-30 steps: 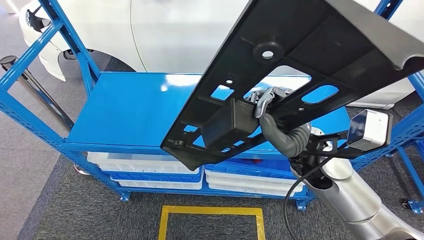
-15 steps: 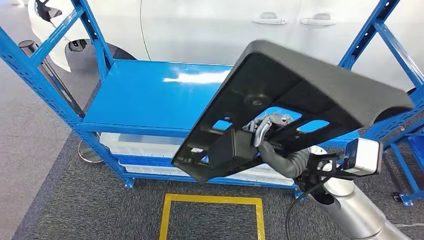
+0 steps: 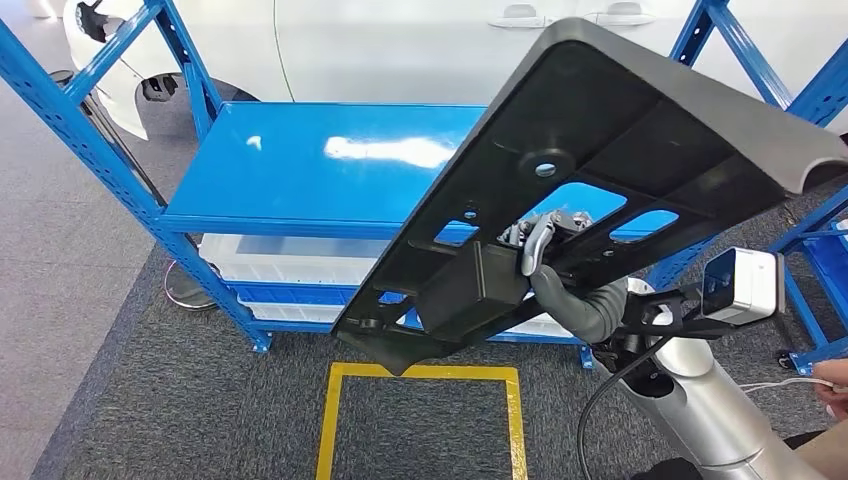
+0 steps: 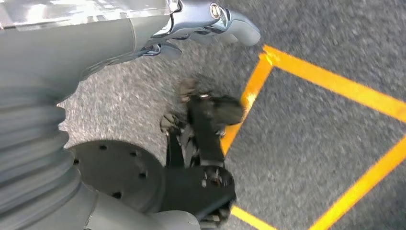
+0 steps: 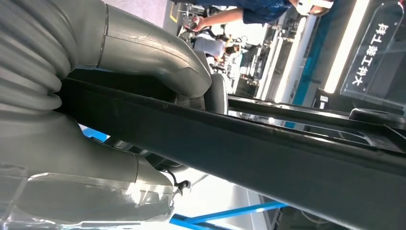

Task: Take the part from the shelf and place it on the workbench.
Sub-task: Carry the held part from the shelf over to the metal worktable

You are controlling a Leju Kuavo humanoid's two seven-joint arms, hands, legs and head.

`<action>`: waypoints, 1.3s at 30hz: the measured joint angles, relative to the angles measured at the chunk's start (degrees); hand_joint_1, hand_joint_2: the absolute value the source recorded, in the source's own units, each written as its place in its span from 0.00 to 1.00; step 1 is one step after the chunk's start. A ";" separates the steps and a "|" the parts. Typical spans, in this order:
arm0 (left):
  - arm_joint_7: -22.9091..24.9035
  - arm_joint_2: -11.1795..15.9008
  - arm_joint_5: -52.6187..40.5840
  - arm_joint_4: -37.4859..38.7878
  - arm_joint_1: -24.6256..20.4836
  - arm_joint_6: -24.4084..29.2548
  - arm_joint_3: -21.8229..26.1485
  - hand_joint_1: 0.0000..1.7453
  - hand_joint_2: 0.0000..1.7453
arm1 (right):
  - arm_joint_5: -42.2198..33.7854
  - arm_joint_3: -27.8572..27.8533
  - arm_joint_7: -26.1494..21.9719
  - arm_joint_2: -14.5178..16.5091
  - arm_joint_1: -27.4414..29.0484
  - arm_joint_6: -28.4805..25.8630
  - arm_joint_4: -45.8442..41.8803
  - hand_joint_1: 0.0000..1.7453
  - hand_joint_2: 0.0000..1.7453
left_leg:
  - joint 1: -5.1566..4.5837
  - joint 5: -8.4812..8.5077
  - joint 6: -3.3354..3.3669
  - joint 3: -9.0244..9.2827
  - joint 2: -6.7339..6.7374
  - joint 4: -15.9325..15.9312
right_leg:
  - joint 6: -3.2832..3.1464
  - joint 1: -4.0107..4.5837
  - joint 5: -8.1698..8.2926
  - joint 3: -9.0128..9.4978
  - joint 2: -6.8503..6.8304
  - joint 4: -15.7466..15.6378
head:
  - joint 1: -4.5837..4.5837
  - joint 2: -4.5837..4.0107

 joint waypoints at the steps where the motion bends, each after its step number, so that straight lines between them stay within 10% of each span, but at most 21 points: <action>1: -0.01 0.13 0.01 0.00 -0.01 0.00 0.01 0.00 1.00 | 0.20 -0.09 -0.35 -0.16 0.42 0.05 0.03 1.00 1.00 | 0.06 -1.45 -0.15 -0.47 0.00 3.47 | -0.02 0.04 0.69 -0.89 0.00 0.04 | 0.01 0.00; 4: -0.03 0.40 0.21 0.00 -0.07 0.25 0.05 0.00 1.00 | 0.98 -0.11 -1.24 -0.24 1.25 1.01 0.23 1.00 1.00 | 0.07 1.31 0.05 3.11 0.00 3.90 | 0.22 0.15 2.74 -3.51 0.05 0.13 | -0.01 0.00; 7: -0.08 0.71 0.42 -0.04 -0.29 0.79 0.28 0.00 1.00 | 1.25 -0.11 -1.71 -0.15 1.30 2.22 0.36 1.00 1.00 | -0.29 1.90 1.12 12.87 0.00 -8.85 | 0.81 0.33 4.56 -5.01 0.03 0.18 | 0.03 0.00; 9: -0.18 0.89 0.43 -0.07 -0.39 0.89 0.50 0.00 1.00 | 1.27 -0.11 -1.75 -0.11 1.25 2.48 0.41 1.00 1.00 | -0.69 0.79 1.50 15.41 -0.01 -13.45 | 1.52 0.21 5.67 -5.21 -0.13 -0.11 | -0.01 0.01; 12: -0.26 0.91 0.44 -0.07 -0.20 0.95 0.81 0.00 1.00 | 1.35 -0.11 -1.76 0.02 1.13 2.88 0.56 1.00 1.00 | -0.58 2.46 2.26 14.34 -0.01 -14.34 | 2.50 -0.02 5.57 -5.75 -0.13 -0.03 | -0.11 0.01; 16: -0.42 0.93 0.35 -0.07 -0.22 1.15 0.94 0.00 1.00 | 2.49 -0.12 -1.50 0.24 0.31 3.87 0.79 1.00 1.00 | -0.45 5.26 2.99 11.35 -0.18 -14.51 | 3.17 -0.16 -4.03 -9.28 0.03 11.81 | 0.13 0.00; 18: -0.43 0.94 0.35 -0.07 -0.17 1.16 0.97 0.00 1.00 | 3.13 -0.11 -1.25 0.51 0.18 4.32 0.79 1.00 1.00 | -0.47 6.33 2.89 9.67 -0.50 -14.12 | 3.28 -0.19 -4.16 -9.66 0.04 16.55 | 0.12 0.00; 20: -0.43 0.95 0.39 -0.07 -0.12 1.16 1.01 0.00 1.00 | 3.56 -0.09 -0.80 0.74 0.09 4.69 0.64 1.00 1.00 | -0.40 7.07 2.57 8.07 -1.10 -13.36 | 3.15 -0.27 -1.34 -5.49 0.41 12.39 | 0.13 0.00; 23: -0.44 1.10 0.49 -0.08 -0.17 1.16 1.07 0.00 1.00 | 3.07 -0.08 0.10 0.82 -0.87 4.81 0.13 1.00 1.00 | -0.41 7.72 1.80 6.37 -1.96 -12.12 | 2.42 -0.33 -1.87 2.04 2.52 1.56 | 0.12 0.00; 27: -0.45 1.66 0.49 -0.12 0.02 1.19 1.23 0.00 1.00 | 1.49 0.00 1.00 0.82 -2.11 4.24 -0.25 1.00 1.00 | -0.41 8.09 0.48 5.52 -2.57 -11.31 | 0.95 -0.23 -1.98 2.21 1.94 0.18 | 0.14 0.00; 33: -0.38 2.13 0.16 -0.15 0.15 1.11 1.28 0.00 1.00 | -2.27 0.56 1.64 -0.57 -3.96 2.78 -1.24 1.00 1.00 | 0.22 -0.88 -1.16 -0.88 -0.27 5.49 | -0.11 -0.06 -1.00 1.19 -0.74 0.04 | -0.15 0.00; 39: -0.43 2.64 -0.08 -0.15 0.05 1.00 1.27 0.00 1.00 | -2.50 1.08 2.42 -1.56 -5.98 1.51 -2.29 1.00 1.00 | -0.37 5.56 0.25 9.03 2.37 -11.09 | 0.74 0.33 -0.89 1.08 -2.97 0.18 | -0.13 0.00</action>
